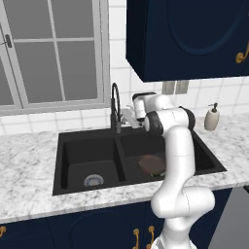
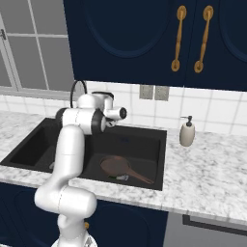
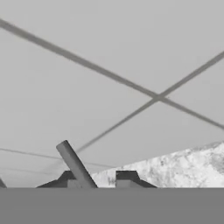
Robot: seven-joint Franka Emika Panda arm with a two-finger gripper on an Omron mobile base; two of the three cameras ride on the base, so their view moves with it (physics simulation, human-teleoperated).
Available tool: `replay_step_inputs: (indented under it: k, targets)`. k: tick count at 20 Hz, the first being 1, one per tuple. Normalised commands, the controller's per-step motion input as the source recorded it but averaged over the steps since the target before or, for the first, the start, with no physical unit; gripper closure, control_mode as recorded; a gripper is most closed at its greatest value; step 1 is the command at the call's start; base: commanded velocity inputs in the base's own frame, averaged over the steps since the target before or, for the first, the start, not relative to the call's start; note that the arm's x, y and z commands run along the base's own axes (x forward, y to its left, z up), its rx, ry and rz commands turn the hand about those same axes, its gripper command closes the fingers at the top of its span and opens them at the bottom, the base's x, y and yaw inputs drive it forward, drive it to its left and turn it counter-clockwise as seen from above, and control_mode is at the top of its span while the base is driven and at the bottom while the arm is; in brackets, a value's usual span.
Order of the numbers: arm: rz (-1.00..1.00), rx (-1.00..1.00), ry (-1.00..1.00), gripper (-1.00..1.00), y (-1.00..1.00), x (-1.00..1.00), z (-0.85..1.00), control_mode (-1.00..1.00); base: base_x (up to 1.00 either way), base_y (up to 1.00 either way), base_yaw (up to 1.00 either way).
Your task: Pick the pan and sponge and place them into the sink. Then turn on the water.
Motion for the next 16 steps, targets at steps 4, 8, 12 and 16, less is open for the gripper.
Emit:
replay_step_inputs:
  k: [4, 8, 12, 16]
  targets:
    - [-0.01, 0.4, 0.25, 1.0, -0.2, 0.0, -0.27, -1.0, 0.0, 0.0, 0.0]
    - [-0.06, 0.27, 0.27, 1.0, -0.18, -0.01, -0.26, -1.0, 0.0, 0.0, 0.0]
    - [-0.11, 0.14, 0.26, 1.0, -0.19, -0.17, -0.36, -1.0, 0.0, 0.0, 0.0]
    - [-0.14, 0.07, 0.25, 1.0, -0.31, -0.29, -0.42, -1.0, 0.0, 0.0, 0.0]
